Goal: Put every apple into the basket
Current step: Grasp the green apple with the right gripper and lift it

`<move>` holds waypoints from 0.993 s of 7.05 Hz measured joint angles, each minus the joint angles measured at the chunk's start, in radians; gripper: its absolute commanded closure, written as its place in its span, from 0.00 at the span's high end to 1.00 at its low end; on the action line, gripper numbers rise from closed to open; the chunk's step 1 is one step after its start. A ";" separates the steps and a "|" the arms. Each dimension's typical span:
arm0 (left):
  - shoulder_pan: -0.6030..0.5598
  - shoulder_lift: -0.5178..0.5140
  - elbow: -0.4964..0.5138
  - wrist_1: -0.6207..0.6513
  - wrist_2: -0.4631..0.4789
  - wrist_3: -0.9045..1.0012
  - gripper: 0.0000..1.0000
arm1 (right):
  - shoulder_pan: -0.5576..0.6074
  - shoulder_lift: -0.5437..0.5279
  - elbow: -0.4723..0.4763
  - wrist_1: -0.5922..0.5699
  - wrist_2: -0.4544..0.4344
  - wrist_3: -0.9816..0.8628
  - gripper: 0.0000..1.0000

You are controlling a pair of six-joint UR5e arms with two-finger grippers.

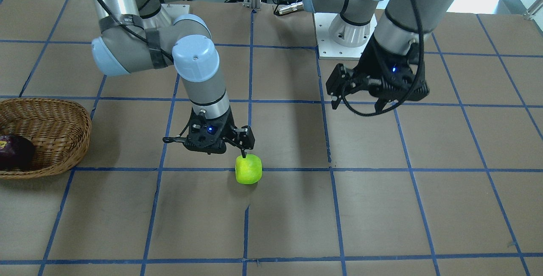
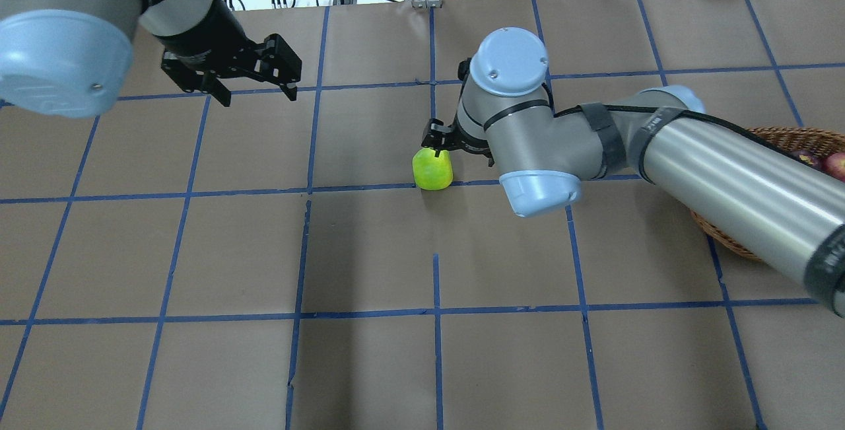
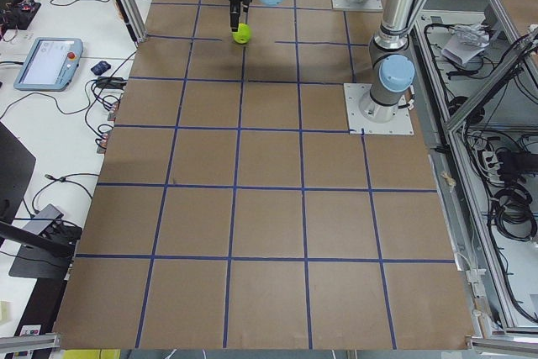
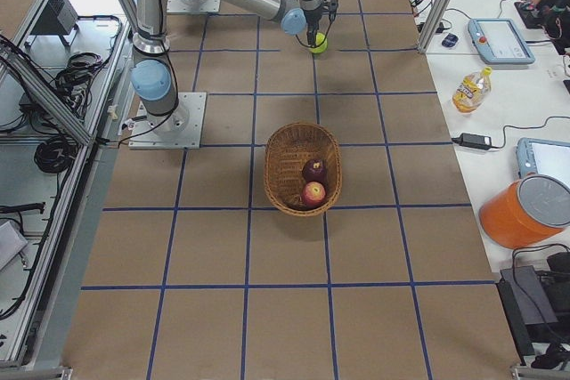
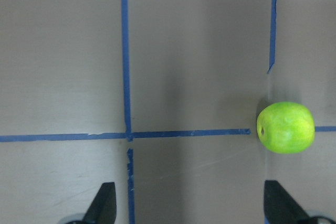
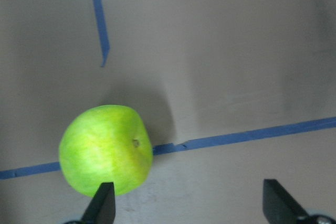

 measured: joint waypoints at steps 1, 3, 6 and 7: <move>0.003 0.051 -0.004 -0.046 0.019 0.016 1.00 | 0.044 0.059 -0.052 0.000 -0.040 0.025 1.00; 0.013 0.067 0.013 -0.082 0.069 0.025 1.00 | 0.081 0.129 -0.097 -0.003 -0.092 0.034 0.98; 0.020 0.056 0.043 -0.115 0.084 0.025 1.00 | 0.085 0.191 -0.104 -0.060 -0.105 0.014 0.62; 0.022 0.055 0.046 -0.118 0.083 0.025 1.00 | 0.083 0.189 -0.106 -0.052 -0.119 -0.010 0.63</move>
